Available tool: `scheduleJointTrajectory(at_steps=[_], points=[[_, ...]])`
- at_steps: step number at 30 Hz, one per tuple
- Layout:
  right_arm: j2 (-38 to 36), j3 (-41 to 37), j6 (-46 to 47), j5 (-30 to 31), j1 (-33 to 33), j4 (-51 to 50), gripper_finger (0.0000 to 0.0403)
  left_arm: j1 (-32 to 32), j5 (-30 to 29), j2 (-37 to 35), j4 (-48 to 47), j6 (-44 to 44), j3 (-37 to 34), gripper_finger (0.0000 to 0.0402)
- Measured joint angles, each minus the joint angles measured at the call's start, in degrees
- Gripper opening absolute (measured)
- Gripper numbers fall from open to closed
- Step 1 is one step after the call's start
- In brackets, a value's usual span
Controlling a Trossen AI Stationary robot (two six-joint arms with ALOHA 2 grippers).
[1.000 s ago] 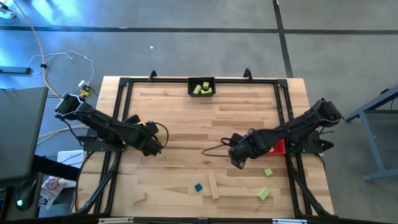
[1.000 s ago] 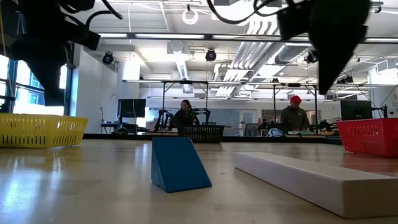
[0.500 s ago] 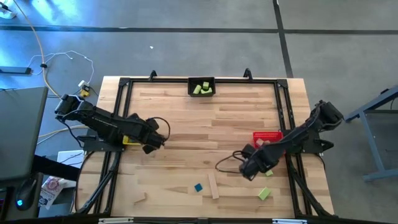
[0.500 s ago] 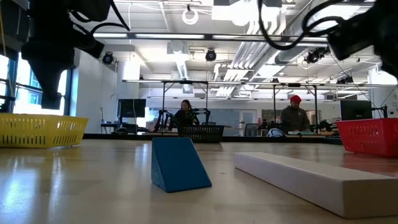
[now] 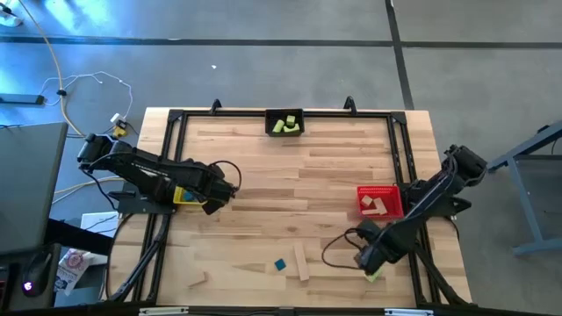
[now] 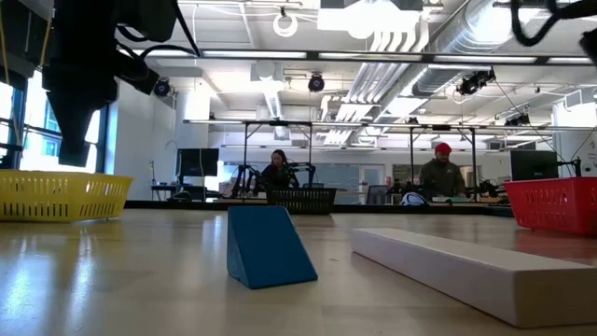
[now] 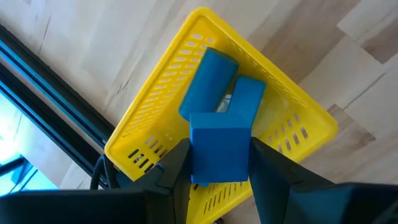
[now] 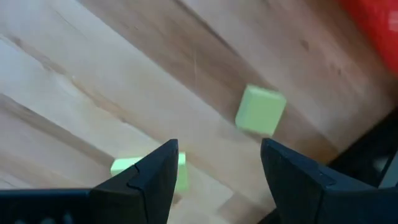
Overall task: Sort & place blocks by color
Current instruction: Put the blue block into the yellow bin, then put the light green block into the black bin
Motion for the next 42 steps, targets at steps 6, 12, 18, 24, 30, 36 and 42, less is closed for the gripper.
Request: scheduleJointTrajectory(at_steps=[6, 12, 18, 24, 30, 36, 42], points=[[0.00, 0.00, 9.84, -0.36, 3.93, -0.65, 0.0215, 1.89, -0.41, 0.00, 0.04, 0.01, 0.00, 0.0131], [0.00, 0.00, 18.16, 1.63, 6.59, -3.56, 0.0215, 2.24, -1.71, 0.00, 0.11, 1.97, 0.00, 0.0165], [0.00, 0.00, 22.37, 4.97, 7.71, -6.15, 0.0215, 2.24, -1.68, 0.00, 0.30, 1.49, 0.00, 0.0195], [-0.04, -4.05, 21.87, 4.24, 7.79, -3.80, 0.0215, 2.22, -1.68, 0.00, 0.31, 1.49, -0.02, 0.0204], [-0.04, -8.37, 21.34, 5.24, 7.74, 0.94, 0.0215, 2.22, -1.66, 0.00, 0.28, 1.49, -0.01, 0.0204], [-0.02, -11.72, 20.97, 5.09, 7.72, 6.59, 0.0215, 2.22, -1.66, 0.00, 0.28, 1.49, 0.00, 0.0204], [-0.05, -14.44, 21.23, 4.36, 7.72, 10.66, 0.0204, 2.22, -1.64, 0.00, 0.26, 1.49, -0.01, 0.0204]])
